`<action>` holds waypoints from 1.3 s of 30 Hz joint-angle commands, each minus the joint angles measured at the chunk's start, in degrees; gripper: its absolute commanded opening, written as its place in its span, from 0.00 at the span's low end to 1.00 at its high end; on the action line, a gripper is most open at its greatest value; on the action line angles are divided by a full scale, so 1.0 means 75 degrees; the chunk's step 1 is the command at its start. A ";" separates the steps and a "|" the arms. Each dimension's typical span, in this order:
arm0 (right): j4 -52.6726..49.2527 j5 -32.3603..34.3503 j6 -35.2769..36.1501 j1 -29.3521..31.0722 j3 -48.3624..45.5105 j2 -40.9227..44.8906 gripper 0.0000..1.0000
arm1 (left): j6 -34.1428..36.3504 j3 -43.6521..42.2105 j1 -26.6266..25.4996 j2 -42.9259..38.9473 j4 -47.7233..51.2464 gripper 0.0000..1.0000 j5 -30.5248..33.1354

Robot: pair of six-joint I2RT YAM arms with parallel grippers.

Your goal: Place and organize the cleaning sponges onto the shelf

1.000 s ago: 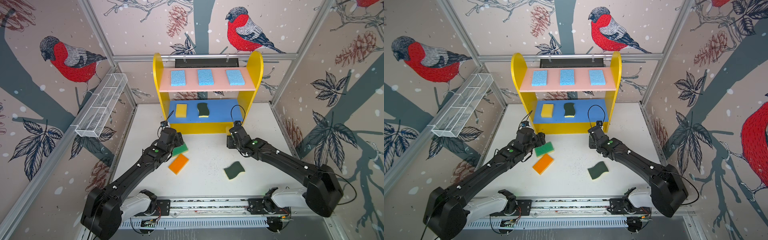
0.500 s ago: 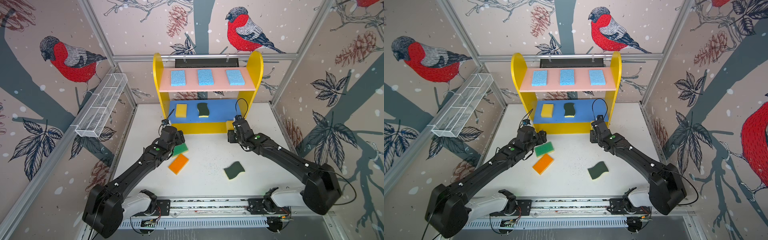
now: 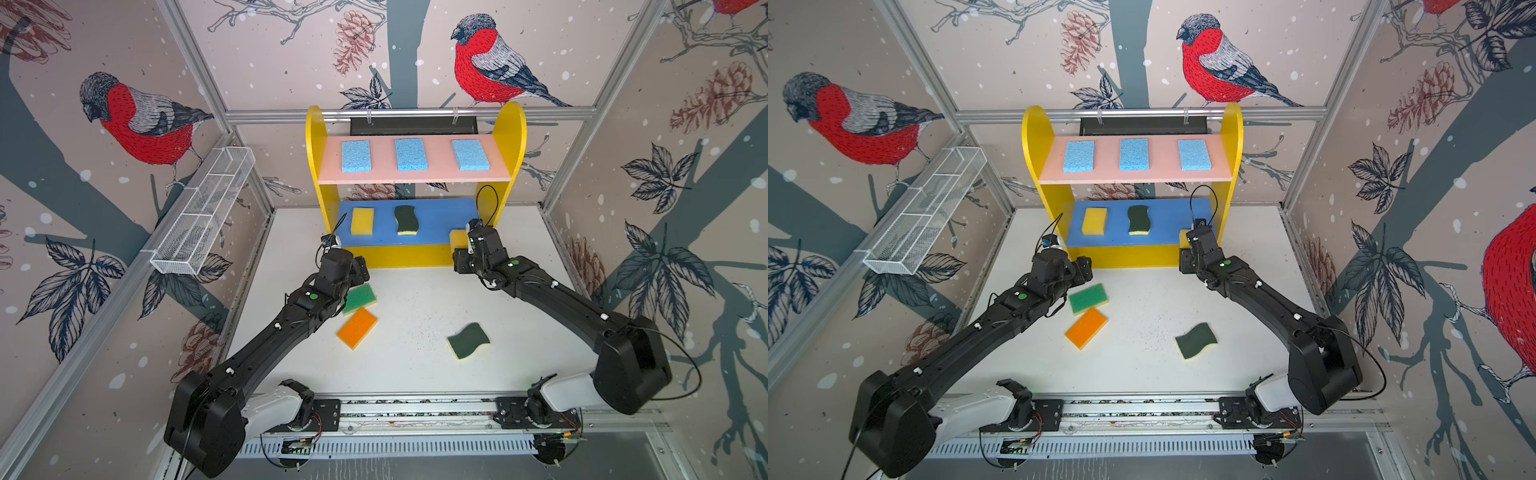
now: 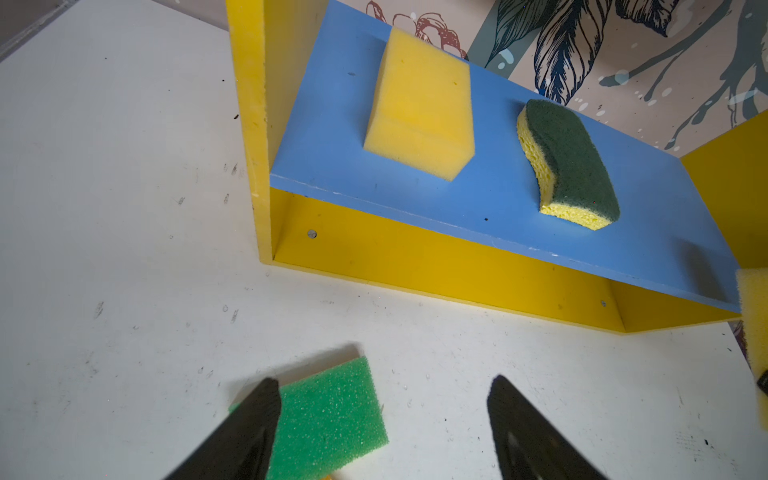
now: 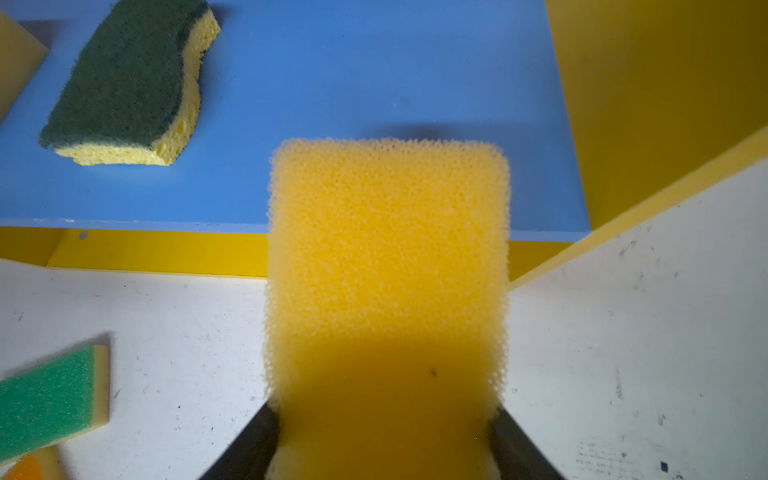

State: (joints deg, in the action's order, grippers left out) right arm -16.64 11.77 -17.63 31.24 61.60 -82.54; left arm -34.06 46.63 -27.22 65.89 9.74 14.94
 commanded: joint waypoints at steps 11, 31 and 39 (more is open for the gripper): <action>0.0452 -0.0039 0.0112 -0.0131 0.0341 -0.0131 0.63 | 0.0043 -0.0004 0.0015 -0.0114 0.0160 0.79 -0.0014; 0.0480 0.0183 0.0151 -0.0251 0.0825 -0.0477 0.62 | 0.0018 -0.0338 0.0011 -0.0453 -0.0612 0.79 -0.0304; 0.0505 0.0165 0.0226 -0.0308 0.1145 -0.0772 0.62 | 0.0100 -0.0171 0.0013 -0.0277 -0.0672 0.79 -0.0246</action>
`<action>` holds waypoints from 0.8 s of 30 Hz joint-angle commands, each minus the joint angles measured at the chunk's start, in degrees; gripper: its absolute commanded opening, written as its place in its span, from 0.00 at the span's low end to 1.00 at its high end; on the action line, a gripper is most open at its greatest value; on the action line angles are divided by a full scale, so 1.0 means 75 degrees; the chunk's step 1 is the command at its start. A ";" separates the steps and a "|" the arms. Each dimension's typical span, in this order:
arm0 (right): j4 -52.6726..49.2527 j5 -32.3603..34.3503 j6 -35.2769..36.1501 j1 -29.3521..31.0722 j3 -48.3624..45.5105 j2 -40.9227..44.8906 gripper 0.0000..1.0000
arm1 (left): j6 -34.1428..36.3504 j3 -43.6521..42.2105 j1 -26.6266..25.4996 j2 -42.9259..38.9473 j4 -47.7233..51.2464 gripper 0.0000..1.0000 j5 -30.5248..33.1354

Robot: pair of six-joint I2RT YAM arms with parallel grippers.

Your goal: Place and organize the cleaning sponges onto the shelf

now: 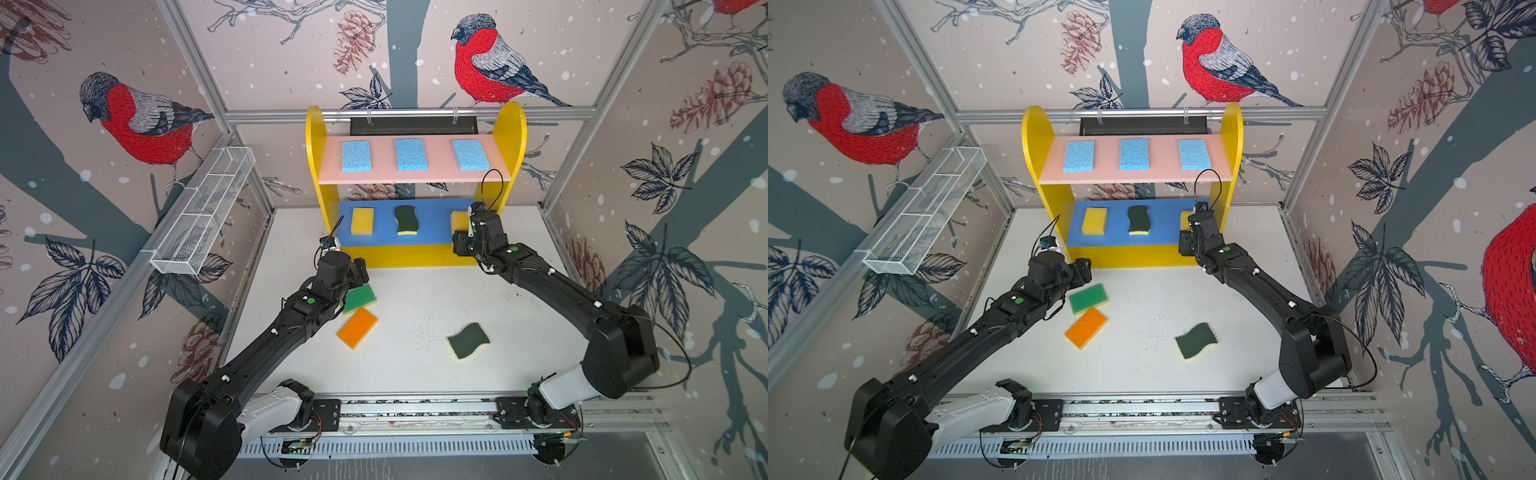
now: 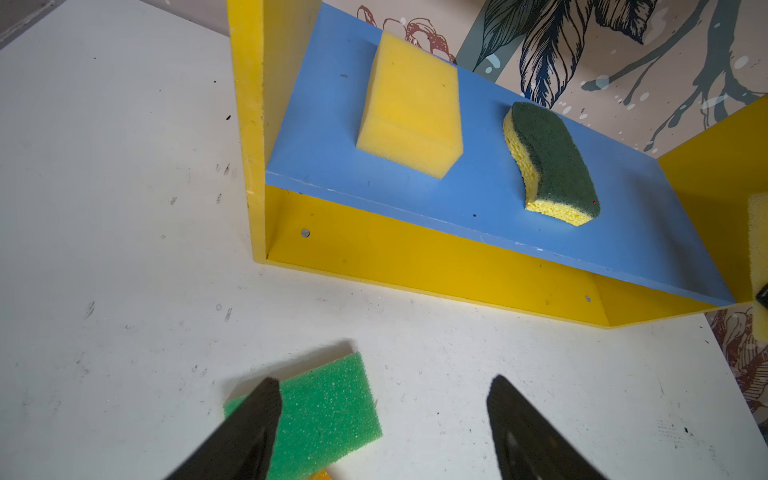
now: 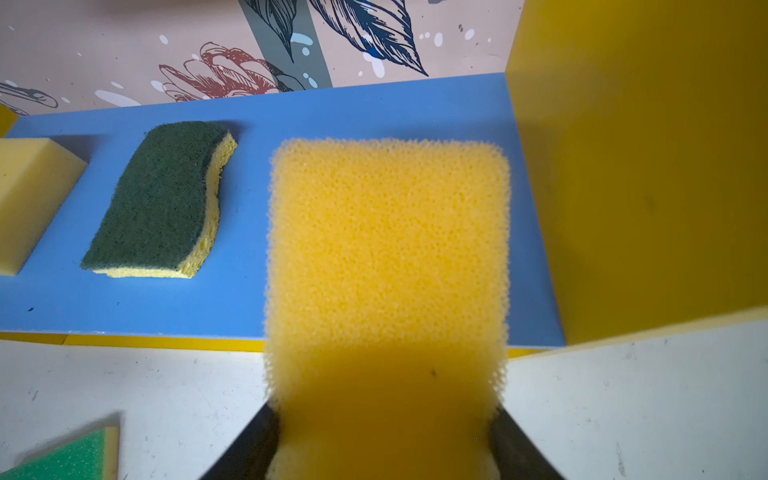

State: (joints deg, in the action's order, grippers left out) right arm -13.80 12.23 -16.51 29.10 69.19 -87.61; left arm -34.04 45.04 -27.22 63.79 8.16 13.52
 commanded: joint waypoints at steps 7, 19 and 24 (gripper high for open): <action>0.0215 0.0175 0.0188 -0.0071 0.0332 -0.0317 0.62 | 0.0196 0.0082 0.0019 0.0094 -0.0579 0.79 -0.0040; 0.0501 0.0233 0.0593 -0.0177 0.0524 -0.0668 0.62 | 0.0219 0.0103 0.0018 0.0335 -0.0795 0.79 -0.0074; 0.0599 0.0212 0.0723 -0.0202 0.0651 -0.0832 0.62 | 0.0285 0.0181 0.0011 0.0472 -0.0873 0.79 -0.0102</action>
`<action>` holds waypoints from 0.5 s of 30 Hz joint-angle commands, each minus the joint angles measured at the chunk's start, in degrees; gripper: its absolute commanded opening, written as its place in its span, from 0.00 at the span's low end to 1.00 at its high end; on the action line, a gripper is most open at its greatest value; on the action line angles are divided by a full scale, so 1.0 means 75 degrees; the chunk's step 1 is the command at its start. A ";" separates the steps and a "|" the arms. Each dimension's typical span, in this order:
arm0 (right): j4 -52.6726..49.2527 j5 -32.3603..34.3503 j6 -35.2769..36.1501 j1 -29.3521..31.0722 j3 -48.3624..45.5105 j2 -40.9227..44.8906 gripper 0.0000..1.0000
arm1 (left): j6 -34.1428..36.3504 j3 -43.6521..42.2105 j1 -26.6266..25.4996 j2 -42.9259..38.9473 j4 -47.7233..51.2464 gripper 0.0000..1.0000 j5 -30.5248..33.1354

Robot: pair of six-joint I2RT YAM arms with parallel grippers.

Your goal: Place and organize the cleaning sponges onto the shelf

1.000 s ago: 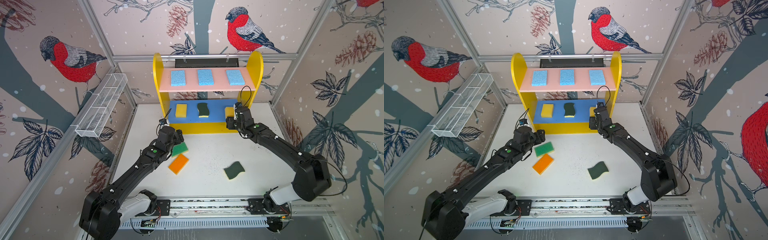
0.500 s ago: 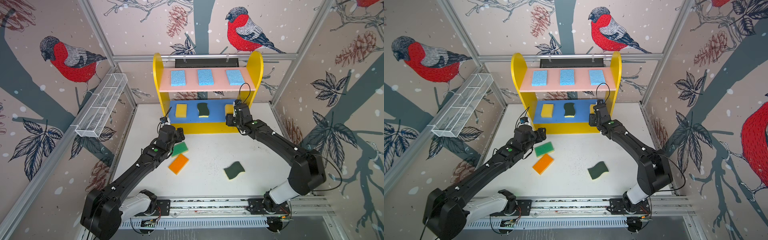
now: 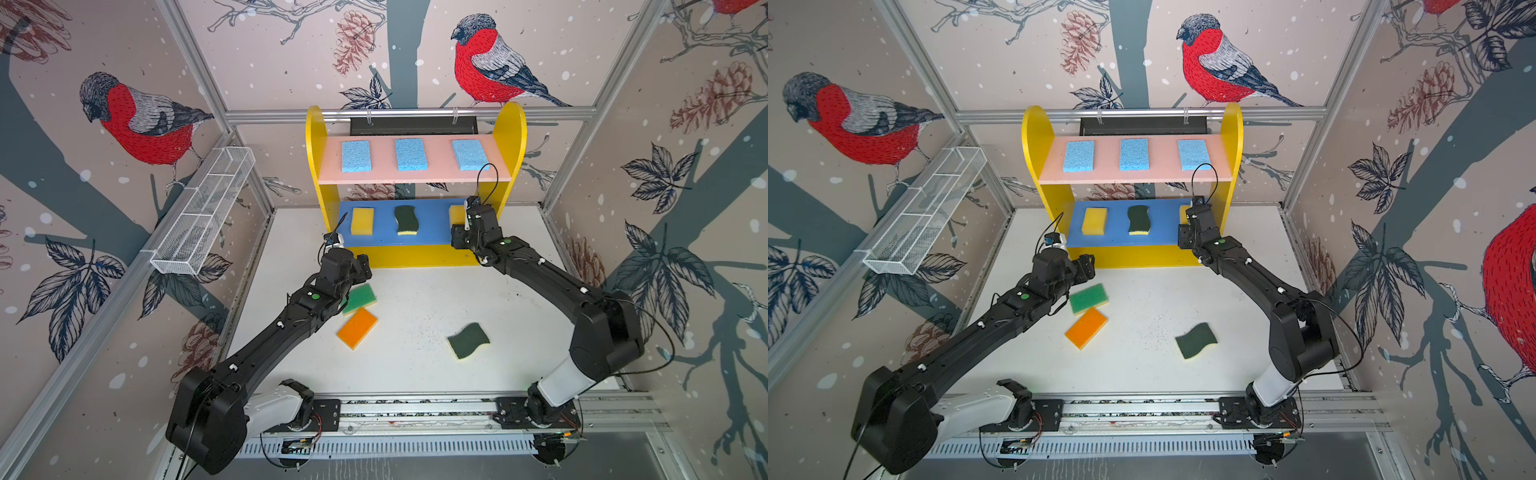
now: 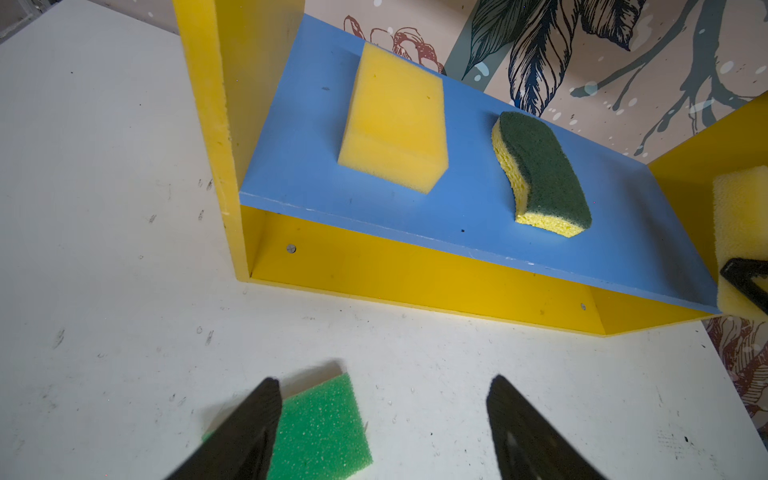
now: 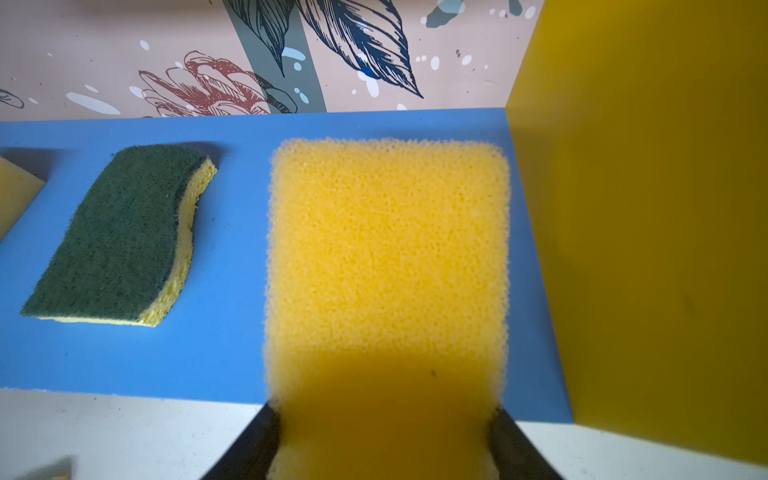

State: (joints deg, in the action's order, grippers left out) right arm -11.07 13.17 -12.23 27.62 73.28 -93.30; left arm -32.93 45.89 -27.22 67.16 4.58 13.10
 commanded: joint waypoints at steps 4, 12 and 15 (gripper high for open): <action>0.0340 -0.0027 0.0189 -0.0068 0.0224 -0.0259 0.62 | 0.0171 0.0095 0.0010 0.0047 -0.0509 0.79 -0.0062; 0.0360 -0.0021 0.0280 -0.0091 0.0546 -0.0565 0.62 | 0.0297 0.0193 0.0011 0.0128 -0.0538 0.79 -0.0078; 0.0343 0.0012 0.0341 -0.0085 0.0653 -0.0667 0.62 | 0.0324 0.0206 0.0011 0.0181 -0.0529 0.79 -0.0082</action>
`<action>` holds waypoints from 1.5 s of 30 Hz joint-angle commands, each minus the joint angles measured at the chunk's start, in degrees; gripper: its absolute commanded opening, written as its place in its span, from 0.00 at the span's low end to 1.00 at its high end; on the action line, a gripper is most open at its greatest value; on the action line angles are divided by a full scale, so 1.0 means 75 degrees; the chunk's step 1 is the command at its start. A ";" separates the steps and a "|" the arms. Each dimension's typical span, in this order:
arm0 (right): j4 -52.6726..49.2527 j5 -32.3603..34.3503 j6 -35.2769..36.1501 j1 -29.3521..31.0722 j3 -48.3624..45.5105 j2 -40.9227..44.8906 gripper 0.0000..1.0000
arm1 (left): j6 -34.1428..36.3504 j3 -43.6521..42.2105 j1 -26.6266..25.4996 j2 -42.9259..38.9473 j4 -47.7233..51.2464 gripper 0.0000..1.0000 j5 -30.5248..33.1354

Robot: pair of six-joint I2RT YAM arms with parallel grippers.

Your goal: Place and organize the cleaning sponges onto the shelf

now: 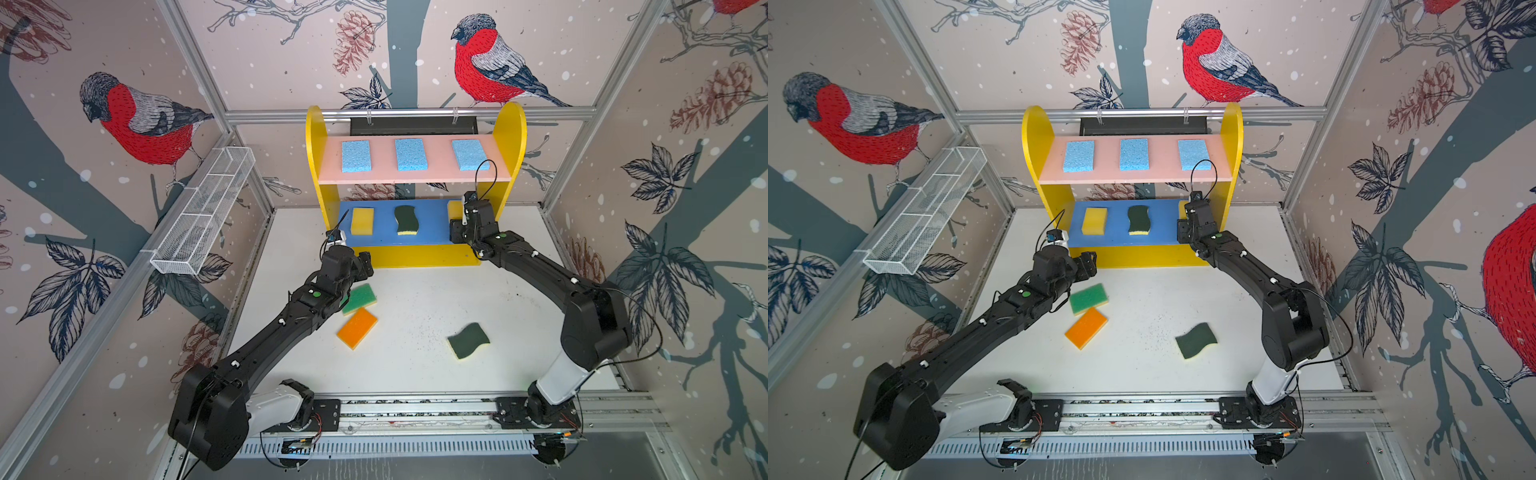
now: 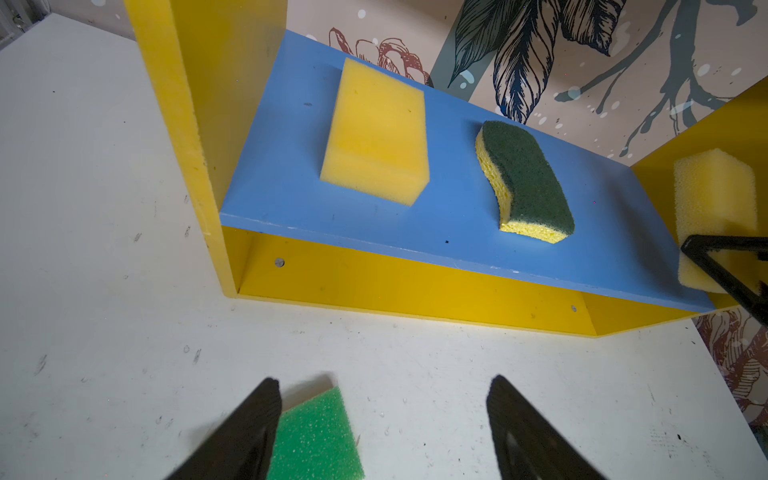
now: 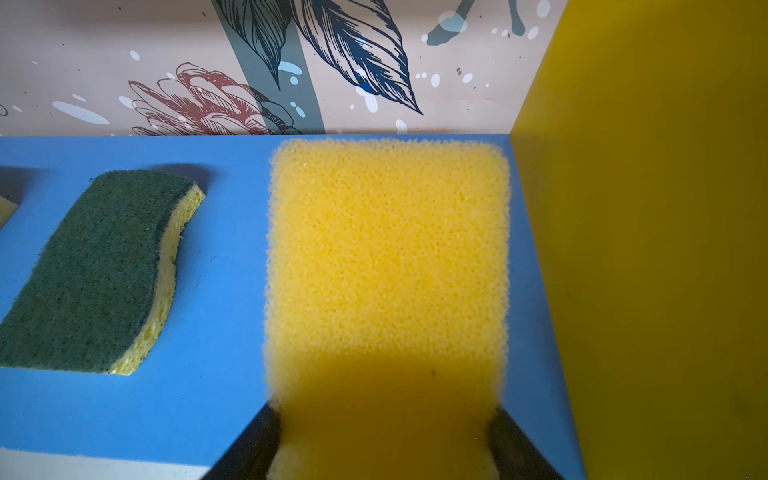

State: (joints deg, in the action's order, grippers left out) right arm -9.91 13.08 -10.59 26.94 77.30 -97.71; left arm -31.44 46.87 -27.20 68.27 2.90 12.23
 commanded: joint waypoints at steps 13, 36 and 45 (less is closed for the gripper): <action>0.0098 0.0037 0.0215 0.0006 0.0498 -0.0480 0.62 | 0.0237 0.0193 0.0008 0.0094 -0.0239 0.79 0.0124; -0.0303 0.0125 0.0346 0.0015 0.0938 -0.0892 0.63 | 0.0183 0.0304 0.0011 0.0326 -0.0246 0.79 0.0174; -0.0401 0.0121 0.0335 0.0015 0.1084 -0.1062 0.63 | 0.0186 0.0382 0.0007 0.0443 -0.0222 0.79 0.0145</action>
State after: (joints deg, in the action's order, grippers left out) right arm -12.51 13.52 -8.75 26.98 84.88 -105.36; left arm -30.02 49.21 -27.18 71.33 2.90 12.51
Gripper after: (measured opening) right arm 0.631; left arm 0.789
